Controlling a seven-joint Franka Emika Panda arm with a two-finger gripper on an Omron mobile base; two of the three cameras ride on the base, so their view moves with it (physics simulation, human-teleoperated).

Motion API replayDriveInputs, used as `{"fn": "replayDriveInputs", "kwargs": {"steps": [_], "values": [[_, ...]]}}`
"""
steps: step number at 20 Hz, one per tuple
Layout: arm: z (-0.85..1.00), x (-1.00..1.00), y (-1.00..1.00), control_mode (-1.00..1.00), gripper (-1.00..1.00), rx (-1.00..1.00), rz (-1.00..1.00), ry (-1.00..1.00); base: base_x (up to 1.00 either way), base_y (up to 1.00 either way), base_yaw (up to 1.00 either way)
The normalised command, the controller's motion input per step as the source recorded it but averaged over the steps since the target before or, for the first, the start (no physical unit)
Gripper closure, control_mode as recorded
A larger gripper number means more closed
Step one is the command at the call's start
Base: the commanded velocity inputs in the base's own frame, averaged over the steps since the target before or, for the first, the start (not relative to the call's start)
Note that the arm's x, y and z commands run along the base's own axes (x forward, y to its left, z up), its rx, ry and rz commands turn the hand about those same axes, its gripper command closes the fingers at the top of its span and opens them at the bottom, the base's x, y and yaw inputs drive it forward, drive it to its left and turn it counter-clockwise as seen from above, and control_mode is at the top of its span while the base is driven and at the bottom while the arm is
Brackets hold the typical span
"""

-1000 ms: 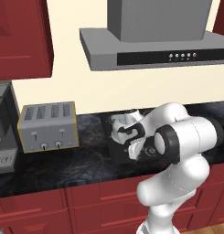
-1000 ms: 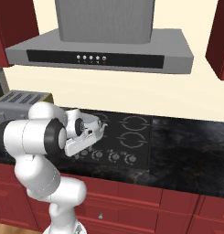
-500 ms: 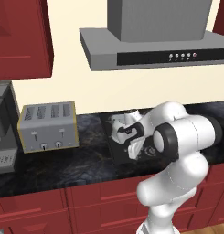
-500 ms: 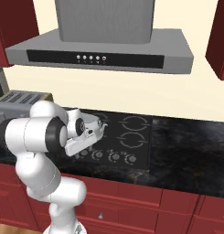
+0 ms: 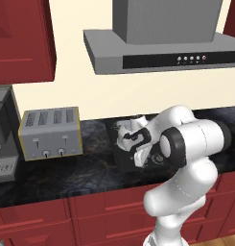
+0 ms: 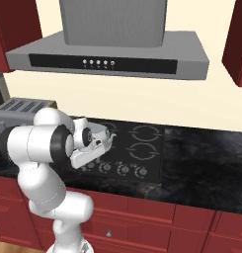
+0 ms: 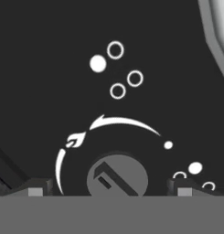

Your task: Lower the heat of the kettle.

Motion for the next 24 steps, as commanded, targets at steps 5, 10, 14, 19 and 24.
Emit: {"fn": "replayDriveInputs", "kwargs": {"steps": [5, 10, 14, 19, 24], "values": [[-0.31, 0.00, 0.00, -1.00, 1.00, 0.00, 0.00, 0.00, 0.00, 0.00, 0.00], [-0.25, 0.00, 0.00, -1.00, 1.00, 0.00, 0.00, 0.00, 0.00, 0.00, 0.00], [-0.12, -0.01, 0.00, -1.00, 1.00, 0.00, 0.00, 0.00, 0.00, 0.00, 0.00], [-0.09, -0.10, 0.00, -1.00, 1.00, 0.00, 0.00, -0.04, 0.00, 0.00, 0.00], [-0.10, -0.19, 0.00, -1.00, 1.00, 0.00, 0.00, -0.10, 0.00, 0.00, 0.00]]}}
